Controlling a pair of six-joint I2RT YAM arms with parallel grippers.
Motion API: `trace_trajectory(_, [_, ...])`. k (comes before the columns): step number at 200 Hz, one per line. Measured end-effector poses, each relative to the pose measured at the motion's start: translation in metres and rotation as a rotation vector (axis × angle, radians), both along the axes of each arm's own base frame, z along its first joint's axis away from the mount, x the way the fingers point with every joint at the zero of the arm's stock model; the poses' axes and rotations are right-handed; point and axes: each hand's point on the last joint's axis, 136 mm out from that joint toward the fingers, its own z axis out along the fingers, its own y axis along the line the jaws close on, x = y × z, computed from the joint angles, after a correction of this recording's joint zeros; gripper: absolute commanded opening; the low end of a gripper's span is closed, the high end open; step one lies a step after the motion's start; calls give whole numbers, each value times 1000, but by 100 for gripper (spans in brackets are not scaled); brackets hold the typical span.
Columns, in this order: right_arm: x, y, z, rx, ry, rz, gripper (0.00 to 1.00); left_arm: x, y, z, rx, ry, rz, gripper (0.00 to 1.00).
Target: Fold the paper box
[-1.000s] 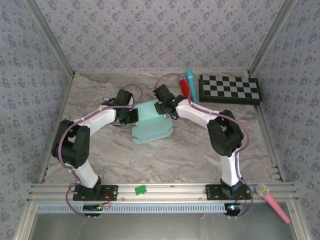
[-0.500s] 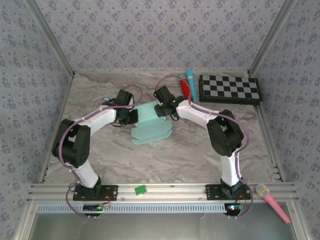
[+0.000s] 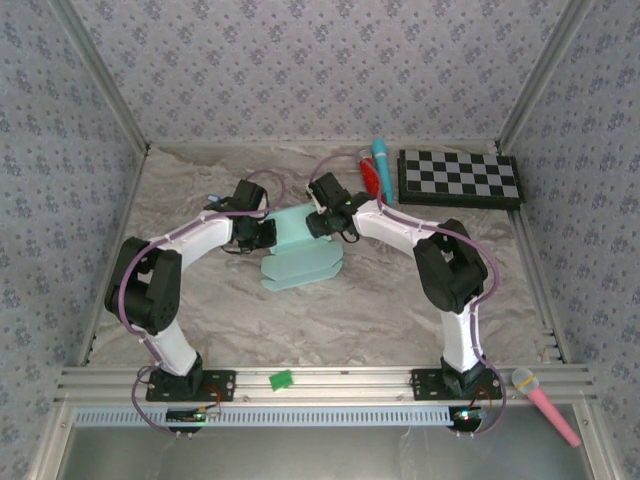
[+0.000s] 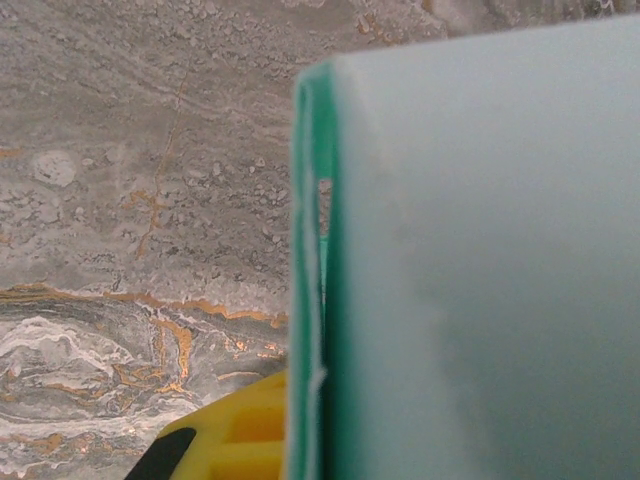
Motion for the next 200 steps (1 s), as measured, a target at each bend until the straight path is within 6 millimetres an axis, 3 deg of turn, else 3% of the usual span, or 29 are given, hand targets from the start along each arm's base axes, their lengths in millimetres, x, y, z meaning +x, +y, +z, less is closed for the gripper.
trace_trajectory(100, [-8,-2,-6,-5,47,9,44,0,0,0,-3,0,3,0])
trace_trajectory(200, [-1,-12,-17,-72,31,-53,19,1,-5,-1,-13,-1,-4,0])
